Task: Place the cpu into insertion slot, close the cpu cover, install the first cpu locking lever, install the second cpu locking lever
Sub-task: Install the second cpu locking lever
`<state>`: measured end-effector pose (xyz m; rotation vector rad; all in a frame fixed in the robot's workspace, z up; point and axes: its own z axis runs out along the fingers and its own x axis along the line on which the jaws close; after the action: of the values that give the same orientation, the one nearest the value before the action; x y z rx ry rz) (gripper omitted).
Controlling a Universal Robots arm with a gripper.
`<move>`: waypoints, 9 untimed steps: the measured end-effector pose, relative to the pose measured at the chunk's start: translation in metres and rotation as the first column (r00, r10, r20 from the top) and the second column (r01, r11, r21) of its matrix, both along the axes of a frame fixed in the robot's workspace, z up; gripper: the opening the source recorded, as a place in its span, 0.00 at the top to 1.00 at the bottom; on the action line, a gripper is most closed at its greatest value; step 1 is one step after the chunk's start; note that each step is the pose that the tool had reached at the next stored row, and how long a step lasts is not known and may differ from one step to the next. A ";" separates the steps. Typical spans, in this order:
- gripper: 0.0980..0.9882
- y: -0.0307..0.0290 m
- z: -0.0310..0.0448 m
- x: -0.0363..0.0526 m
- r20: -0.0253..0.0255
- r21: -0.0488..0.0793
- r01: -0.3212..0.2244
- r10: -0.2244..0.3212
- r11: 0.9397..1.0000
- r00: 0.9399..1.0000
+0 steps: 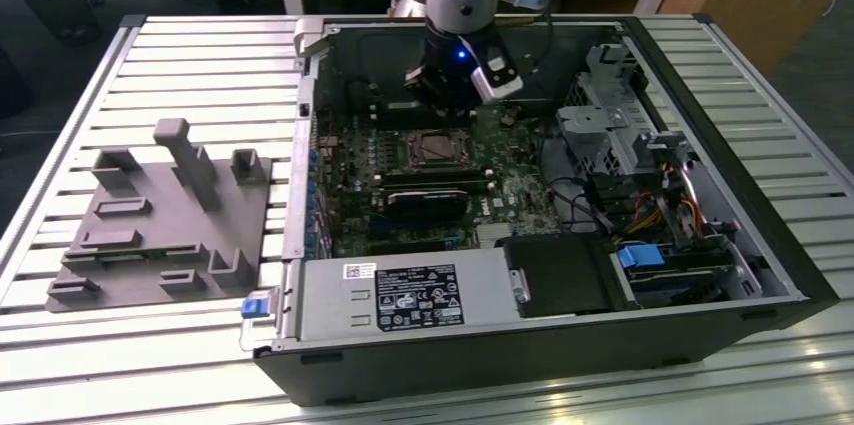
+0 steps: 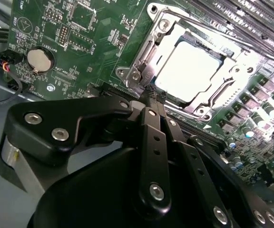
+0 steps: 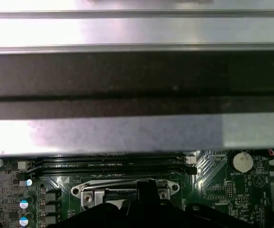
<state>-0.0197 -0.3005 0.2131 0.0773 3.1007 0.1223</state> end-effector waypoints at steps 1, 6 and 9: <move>0.99 -0.0008 0.0000 0.0000 0.000 0.000 0.000 0.000 1.000 1.000; 0.99 -0.0055 0.0000 0.0000 0.000 0.000 0.000 0.000 1.000 1.000; 0.99 -0.0088 0.0000 0.0001 0.000 0.000 0.000 0.000 1.000 1.000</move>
<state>-0.0196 -0.3093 0.2131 0.0773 3.1007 0.1222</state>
